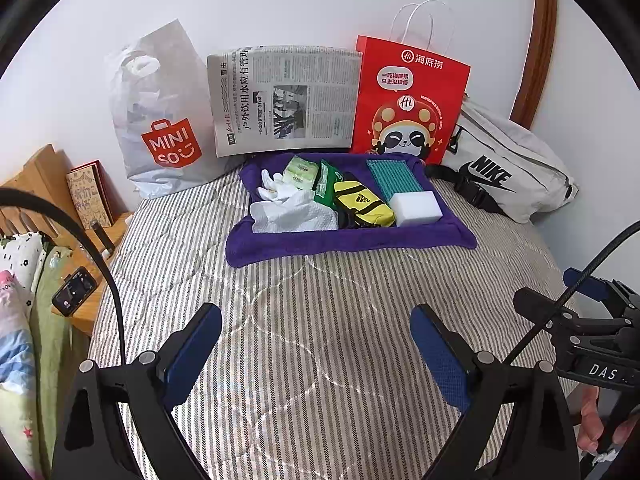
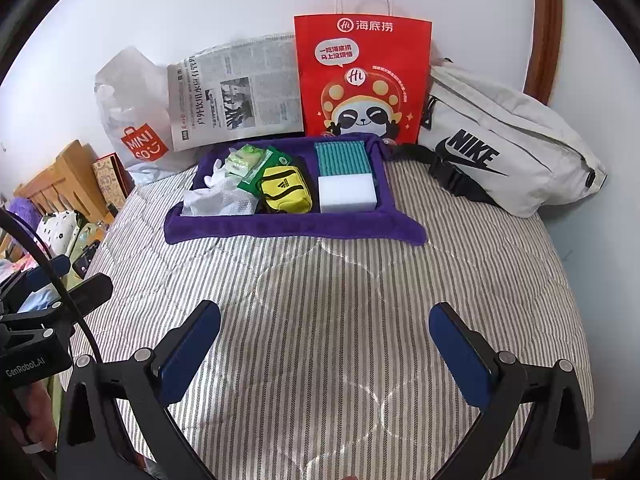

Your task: Organize soft objects

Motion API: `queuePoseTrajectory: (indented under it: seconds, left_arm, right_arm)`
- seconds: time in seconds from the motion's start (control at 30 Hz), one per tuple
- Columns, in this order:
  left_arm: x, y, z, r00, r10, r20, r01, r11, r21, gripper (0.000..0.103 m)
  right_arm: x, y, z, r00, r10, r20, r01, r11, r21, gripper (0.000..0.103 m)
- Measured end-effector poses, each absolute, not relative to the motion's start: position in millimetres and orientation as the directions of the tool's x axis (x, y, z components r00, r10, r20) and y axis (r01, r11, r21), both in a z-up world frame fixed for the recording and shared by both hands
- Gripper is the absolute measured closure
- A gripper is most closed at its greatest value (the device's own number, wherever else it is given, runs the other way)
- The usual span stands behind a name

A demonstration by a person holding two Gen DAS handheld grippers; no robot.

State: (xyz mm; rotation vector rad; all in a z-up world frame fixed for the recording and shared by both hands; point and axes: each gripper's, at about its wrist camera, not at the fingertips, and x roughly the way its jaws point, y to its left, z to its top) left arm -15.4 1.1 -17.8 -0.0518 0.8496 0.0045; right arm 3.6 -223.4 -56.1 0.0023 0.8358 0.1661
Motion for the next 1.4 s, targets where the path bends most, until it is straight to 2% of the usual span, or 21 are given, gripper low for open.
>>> queuePoseTrajectory:
  seconds: [1.4]
  left_arm:
    - [-19.0,0.5,-19.7,0.655,-0.031,-0.755,-0.008,0.999,-0.048,0.008]
  right_arm:
    - [1.5,-226.7,-53.9,0.661,0.149,-0.735,-0.148,0.987,0.066,0.000]
